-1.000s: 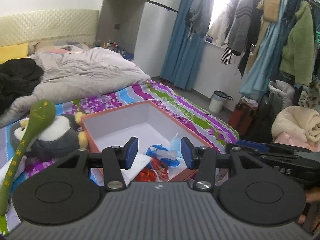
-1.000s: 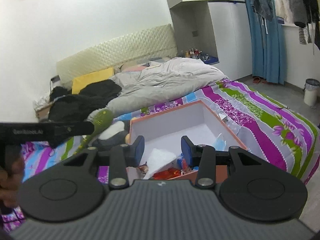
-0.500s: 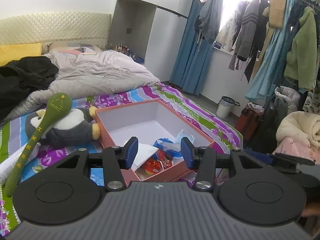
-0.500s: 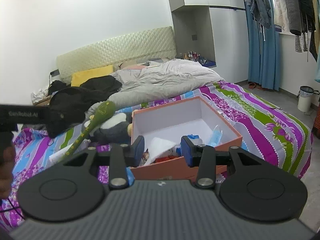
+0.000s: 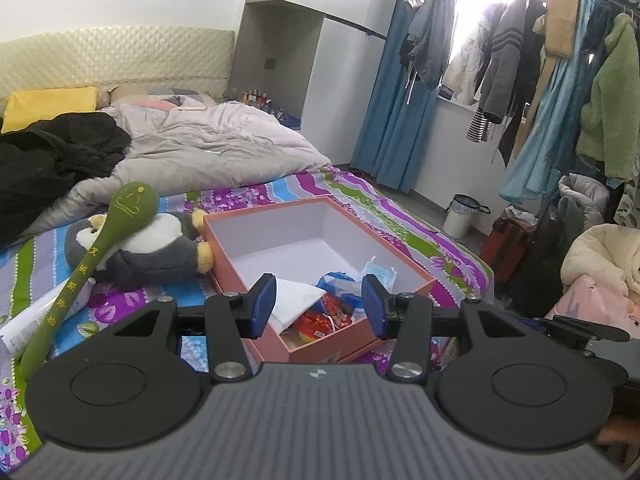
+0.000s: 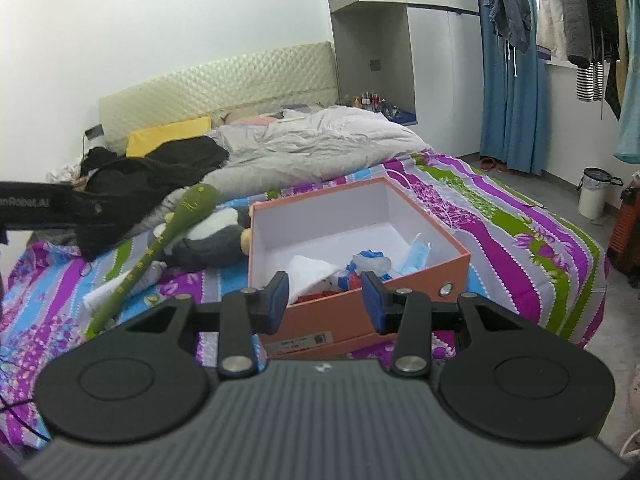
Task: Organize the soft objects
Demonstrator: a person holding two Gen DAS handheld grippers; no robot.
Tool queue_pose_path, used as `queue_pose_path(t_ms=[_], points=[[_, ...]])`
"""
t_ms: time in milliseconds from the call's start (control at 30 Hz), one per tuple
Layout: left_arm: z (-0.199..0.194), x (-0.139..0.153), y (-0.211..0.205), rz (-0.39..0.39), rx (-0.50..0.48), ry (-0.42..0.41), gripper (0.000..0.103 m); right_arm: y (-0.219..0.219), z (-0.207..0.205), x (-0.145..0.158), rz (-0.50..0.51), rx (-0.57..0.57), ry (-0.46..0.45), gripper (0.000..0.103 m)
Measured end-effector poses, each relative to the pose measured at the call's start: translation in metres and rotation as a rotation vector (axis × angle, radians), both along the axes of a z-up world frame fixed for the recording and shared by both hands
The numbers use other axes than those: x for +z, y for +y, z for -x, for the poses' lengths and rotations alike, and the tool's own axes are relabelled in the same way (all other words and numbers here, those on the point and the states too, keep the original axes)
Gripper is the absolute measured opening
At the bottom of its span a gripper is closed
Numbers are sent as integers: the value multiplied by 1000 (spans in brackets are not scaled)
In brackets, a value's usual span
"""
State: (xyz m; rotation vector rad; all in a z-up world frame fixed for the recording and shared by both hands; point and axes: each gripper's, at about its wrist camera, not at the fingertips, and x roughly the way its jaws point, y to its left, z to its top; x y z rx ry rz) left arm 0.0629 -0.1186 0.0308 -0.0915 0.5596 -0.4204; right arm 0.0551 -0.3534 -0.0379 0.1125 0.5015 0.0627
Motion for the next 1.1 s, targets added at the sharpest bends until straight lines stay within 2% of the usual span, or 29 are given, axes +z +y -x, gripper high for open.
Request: queue_pose_path(t_ms=[233,433,500,633,667,700,733,767,800,1100], points=[[0,-11,-5,-7,9,28,53,-2,1,-7,-13,-12,26,43],[-2,-21,-11,-48,24,34,54,-2,-5,-12,-7,-10,40,44],[-2,-22,-9,-41,28,36,57,-3,-7,-13,-8,-14,48,44],[-4,-24,-9,-48,53,42,76,-6,-9,-13,-12,-24,53,44],[-6,-25,-8,-45,59,48,82,-7,-10,-13,-13,-27,53,46],[-6,-26,-7,-43,64,50,85,-8,-10,-12,-16,-31,53,62],[-6,-26,-7,-44,72,49,91,-10,-10,-12,-24,-36,49,73],[-6,-27,-6,-47,82,48,95,-13,-10,-11,-34,-40,40,93],[-6,-27,-6,-53,90,44,96,-14,-9,-11,-39,-45,32,102],[-2,-33,-4,-108,153,43,103,-14,-13,-11,-12,-45,36,103]])
